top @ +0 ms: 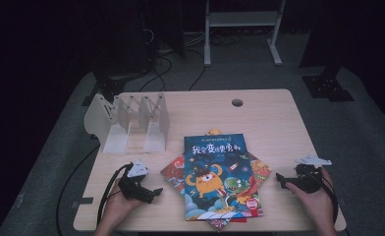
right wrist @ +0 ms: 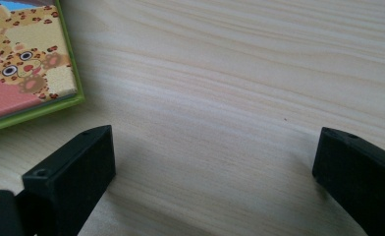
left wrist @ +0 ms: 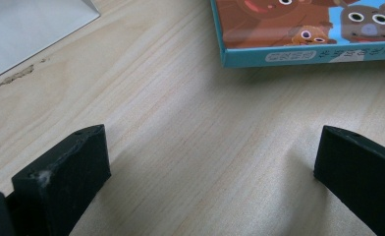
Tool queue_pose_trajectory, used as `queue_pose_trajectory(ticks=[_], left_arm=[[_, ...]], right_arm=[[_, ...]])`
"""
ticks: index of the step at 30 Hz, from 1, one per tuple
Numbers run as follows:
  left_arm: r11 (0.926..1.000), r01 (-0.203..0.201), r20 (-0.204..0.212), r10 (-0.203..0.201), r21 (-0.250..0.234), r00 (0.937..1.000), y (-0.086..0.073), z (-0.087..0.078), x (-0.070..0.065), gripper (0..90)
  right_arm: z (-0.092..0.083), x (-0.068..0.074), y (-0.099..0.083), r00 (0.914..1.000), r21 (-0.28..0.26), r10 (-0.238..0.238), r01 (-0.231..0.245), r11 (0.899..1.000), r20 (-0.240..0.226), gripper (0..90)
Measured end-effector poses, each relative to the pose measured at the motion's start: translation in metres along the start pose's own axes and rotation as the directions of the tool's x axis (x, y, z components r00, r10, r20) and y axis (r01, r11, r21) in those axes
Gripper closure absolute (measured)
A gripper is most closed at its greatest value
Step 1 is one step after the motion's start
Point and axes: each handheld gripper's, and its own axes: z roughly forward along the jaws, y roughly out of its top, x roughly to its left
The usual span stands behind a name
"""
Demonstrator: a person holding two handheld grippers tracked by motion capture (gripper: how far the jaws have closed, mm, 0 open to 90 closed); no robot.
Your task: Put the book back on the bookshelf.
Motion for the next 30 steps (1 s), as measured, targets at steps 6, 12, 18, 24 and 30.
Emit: queue_pose_trajectory(ticks=[6,12,18,24,30], left_arm=[[1.0000,-0.003,0.001,0.003,0.002,1.0000,0.000,-0.001,0.003,0.0],[0.9999,-0.012,0.013,0.012,-0.001,0.9998,-0.004,-0.004,0.007,0.0],[0.9999,-0.016,0.019,0.016,0.000,0.9997,-0.004,-0.004,0.008,0.0],[0.9999,-0.015,0.017,0.015,0.000,0.9997,-0.004,-0.004,0.008,0.0],[0.9999,-0.014,0.016,0.014,0.000,0.9998,-0.004,-0.005,0.007,0.0]], right_arm=[[-0.002,0.000,-0.001,1.0000,-0.016,-0.004,0.004,1.000,-0.004,8.6],[-0.004,0.001,0.000,1.0000,-0.028,-0.005,0.005,1.000,-0.008,23.9],[-0.017,0.001,0.011,0.9994,-0.067,0.017,-0.019,0.998,-0.031,26.9],[-0.023,0.005,0.027,0.9983,-0.090,0.009,-0.014,0.996,-0.058,27.0],[-0.019,0.021,0.050,0.9948,-0.124,-0.012,-0.001,0.992,-0.101,26.7]])
